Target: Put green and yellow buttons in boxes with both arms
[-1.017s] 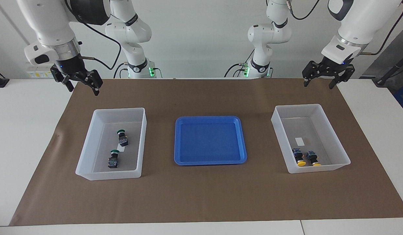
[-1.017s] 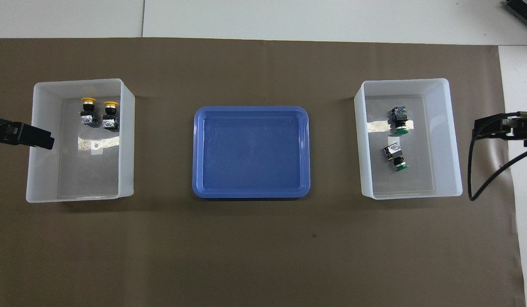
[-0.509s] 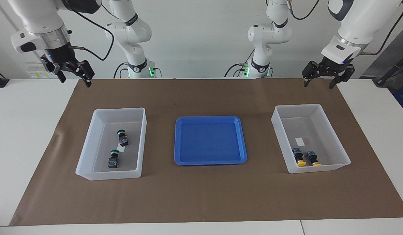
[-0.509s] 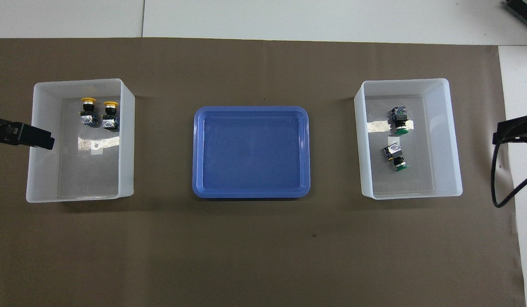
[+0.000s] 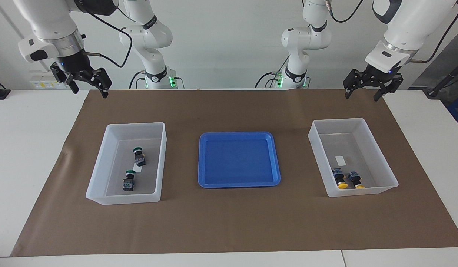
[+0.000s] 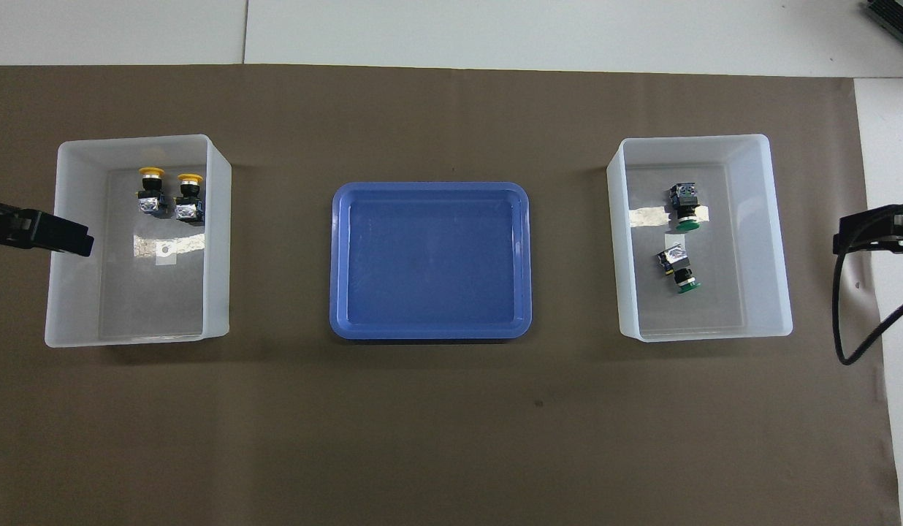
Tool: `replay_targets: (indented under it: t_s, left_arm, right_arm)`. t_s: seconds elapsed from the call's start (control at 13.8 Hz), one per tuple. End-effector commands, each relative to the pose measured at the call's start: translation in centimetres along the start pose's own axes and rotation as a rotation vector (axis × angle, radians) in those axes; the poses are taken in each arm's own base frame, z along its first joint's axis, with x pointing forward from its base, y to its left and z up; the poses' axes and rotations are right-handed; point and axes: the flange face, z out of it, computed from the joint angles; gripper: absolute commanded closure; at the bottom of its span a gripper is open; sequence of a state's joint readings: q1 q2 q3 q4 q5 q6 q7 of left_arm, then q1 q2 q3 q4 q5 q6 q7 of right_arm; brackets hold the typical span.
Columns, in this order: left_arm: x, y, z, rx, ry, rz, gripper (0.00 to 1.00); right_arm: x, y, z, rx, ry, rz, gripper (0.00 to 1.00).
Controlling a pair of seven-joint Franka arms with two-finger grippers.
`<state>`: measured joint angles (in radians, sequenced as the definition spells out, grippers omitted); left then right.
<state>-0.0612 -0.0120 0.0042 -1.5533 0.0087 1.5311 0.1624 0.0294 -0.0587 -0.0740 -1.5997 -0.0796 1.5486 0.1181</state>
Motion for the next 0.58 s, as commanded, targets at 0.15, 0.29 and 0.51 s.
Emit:
replay_targets:
  t_s: [0.15,0.29,0.51]
  left_arm:
    - [-0.76,0.17,-0.04,0.023,-0.006,-0.005,0.0]
    - [-0.76,0.17,-0.04,0.023,-0.006,-0.005,0.0]
    - [-0.76,0.17,-0.04,0.023,-0.006,-0.005,0.0]
  right_arm:
    - [-0.49,-0.18,-0.26,0.017,-0.015,-0.031,0.0]
    - [-0.52,-0.19,-0.29,0.018,-0.014,-0.031,0.0]
    - [-0.66,-0.07,-0.23,0.017,-0.016,-0.029,0.0]
